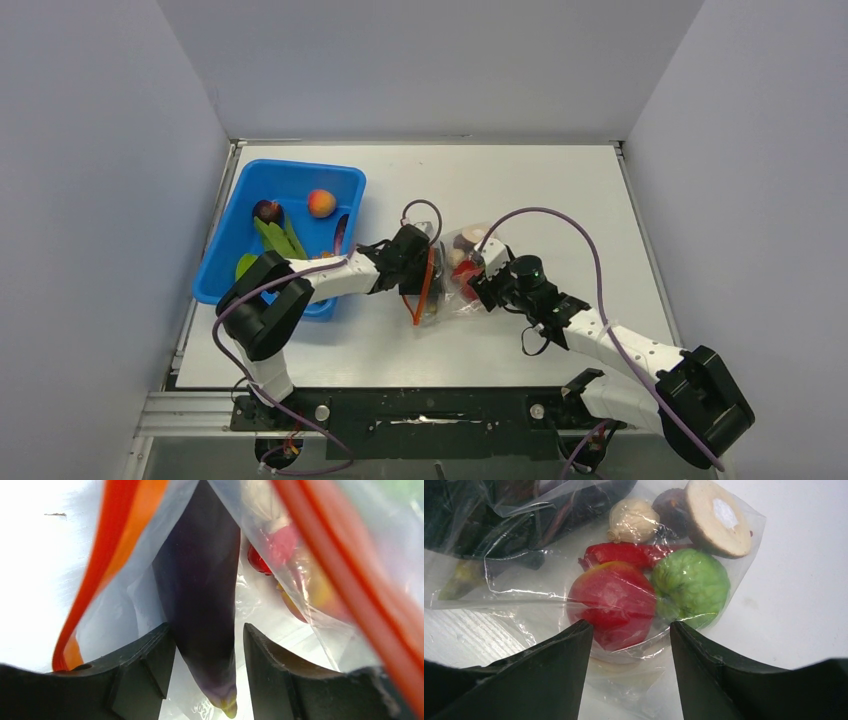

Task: Open the zip-top bag and remove the fake food
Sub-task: Pick up the fake vegetable from the zipper food storage bag.

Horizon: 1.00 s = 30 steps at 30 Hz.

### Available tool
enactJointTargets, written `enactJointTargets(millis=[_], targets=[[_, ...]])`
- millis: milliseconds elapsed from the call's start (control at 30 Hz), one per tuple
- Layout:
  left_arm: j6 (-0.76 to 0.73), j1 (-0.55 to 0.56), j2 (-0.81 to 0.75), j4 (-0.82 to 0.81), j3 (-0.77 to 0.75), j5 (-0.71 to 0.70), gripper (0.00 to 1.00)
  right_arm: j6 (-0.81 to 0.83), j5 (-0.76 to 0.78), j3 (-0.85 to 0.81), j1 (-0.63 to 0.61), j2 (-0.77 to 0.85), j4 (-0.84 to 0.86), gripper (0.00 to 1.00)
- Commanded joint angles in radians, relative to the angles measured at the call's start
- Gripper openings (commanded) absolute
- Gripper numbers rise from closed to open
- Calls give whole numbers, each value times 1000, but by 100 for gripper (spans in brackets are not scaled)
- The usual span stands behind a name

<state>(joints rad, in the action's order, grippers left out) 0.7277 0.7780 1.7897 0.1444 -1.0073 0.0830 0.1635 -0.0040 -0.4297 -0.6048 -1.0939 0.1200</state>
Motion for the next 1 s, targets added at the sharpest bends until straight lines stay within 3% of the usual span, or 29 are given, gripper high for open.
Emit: enactJointTargets(millis=[0,33,67,133,167,533,733,967], targets=[[-5,15,-23,40,29,-100,52,-22,25,-4,-9,0,77,59],[1,15,-31,27,39,-103,52,-22,25,-3,-9,-1,78,59],[4,15,-40,16,48,-102,45,-24,25,-3,-8,0,82,59],[8,15,-55,-13,70,-84,8,-33,35,-2,-9,1,89,60],[13,15,-64,-26,78,-69,1,-34,32,0,-8,2,94,60],[-32,-14,-117,35,-2,84,0,163,-85,-23,-13,-36,78,64],[-130,-65,-129,229,-105,157,0,153,187,-67,-13,-104,0,57],[-194,-144,-174,287,-123,326,0,169,164,2,-7,-30,65,57]])
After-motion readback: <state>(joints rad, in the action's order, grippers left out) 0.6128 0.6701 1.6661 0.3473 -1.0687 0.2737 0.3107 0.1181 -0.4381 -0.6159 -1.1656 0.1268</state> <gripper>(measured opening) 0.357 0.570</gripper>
